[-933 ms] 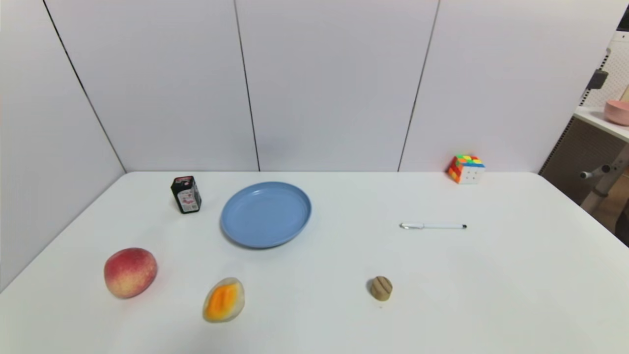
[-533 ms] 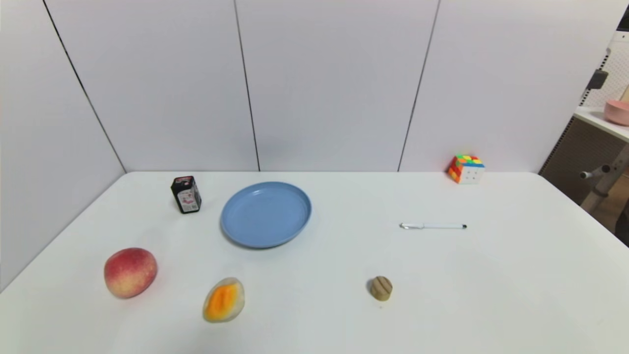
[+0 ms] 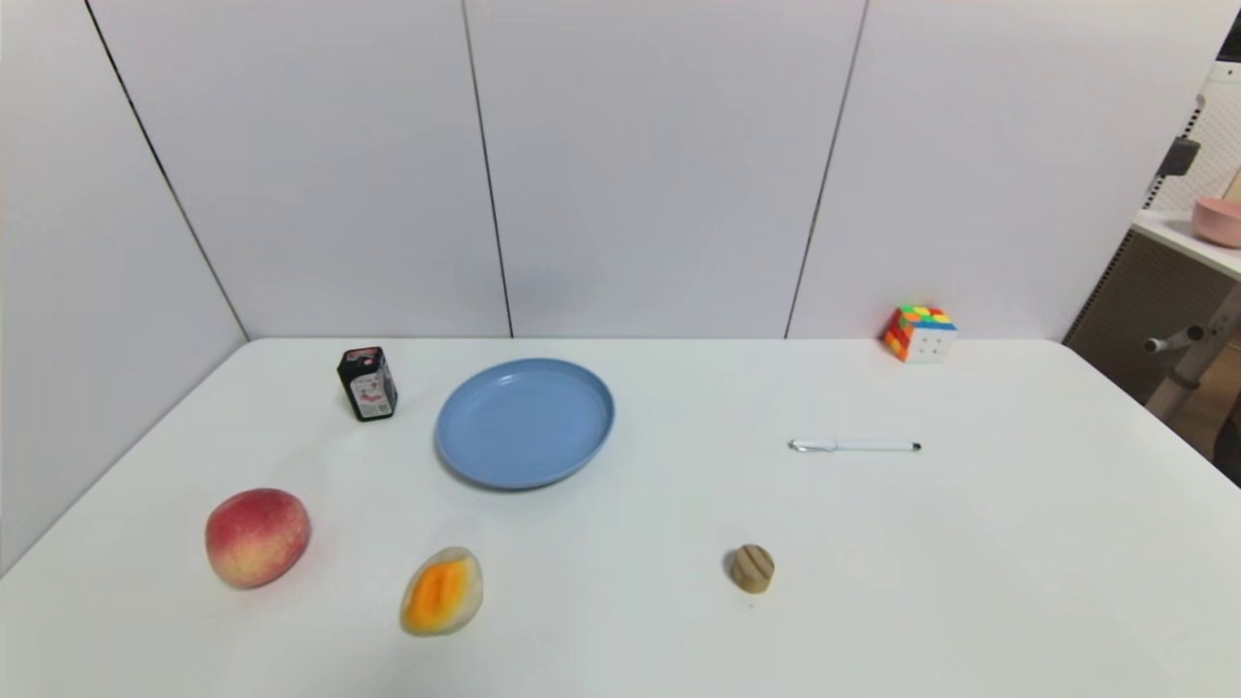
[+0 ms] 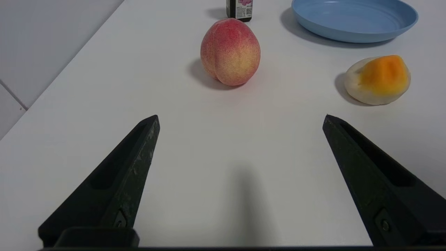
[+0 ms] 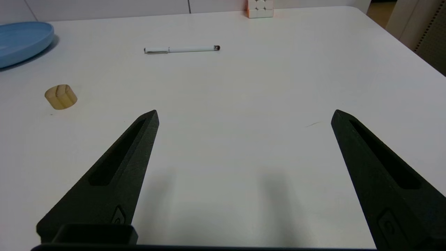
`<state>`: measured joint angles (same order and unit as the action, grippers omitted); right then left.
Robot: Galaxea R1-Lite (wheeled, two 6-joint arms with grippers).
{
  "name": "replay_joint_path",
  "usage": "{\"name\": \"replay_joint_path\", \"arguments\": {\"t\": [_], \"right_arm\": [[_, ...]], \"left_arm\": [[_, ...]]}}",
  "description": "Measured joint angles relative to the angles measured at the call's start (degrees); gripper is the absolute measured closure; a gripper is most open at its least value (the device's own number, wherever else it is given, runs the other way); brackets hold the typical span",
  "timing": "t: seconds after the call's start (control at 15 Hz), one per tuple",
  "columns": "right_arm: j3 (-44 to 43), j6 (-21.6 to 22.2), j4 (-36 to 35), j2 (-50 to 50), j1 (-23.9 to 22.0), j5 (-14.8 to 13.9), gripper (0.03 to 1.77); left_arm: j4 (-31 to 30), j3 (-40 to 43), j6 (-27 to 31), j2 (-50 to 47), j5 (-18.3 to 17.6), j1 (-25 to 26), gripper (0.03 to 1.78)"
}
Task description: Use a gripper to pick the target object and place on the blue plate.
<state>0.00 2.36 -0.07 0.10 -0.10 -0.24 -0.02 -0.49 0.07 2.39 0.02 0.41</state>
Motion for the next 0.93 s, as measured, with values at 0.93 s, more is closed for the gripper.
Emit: {"name": "replay_joint_path", "arguments": {"t": [0.93], "right_arm": [[0.00, -0.02, -0.02, 0.00, 0.00, -0.02, 0.09]], "left_arm": [[19.26, -37.71, 24.20, 49.04, -7.33, 0.27, 0.12]]}}
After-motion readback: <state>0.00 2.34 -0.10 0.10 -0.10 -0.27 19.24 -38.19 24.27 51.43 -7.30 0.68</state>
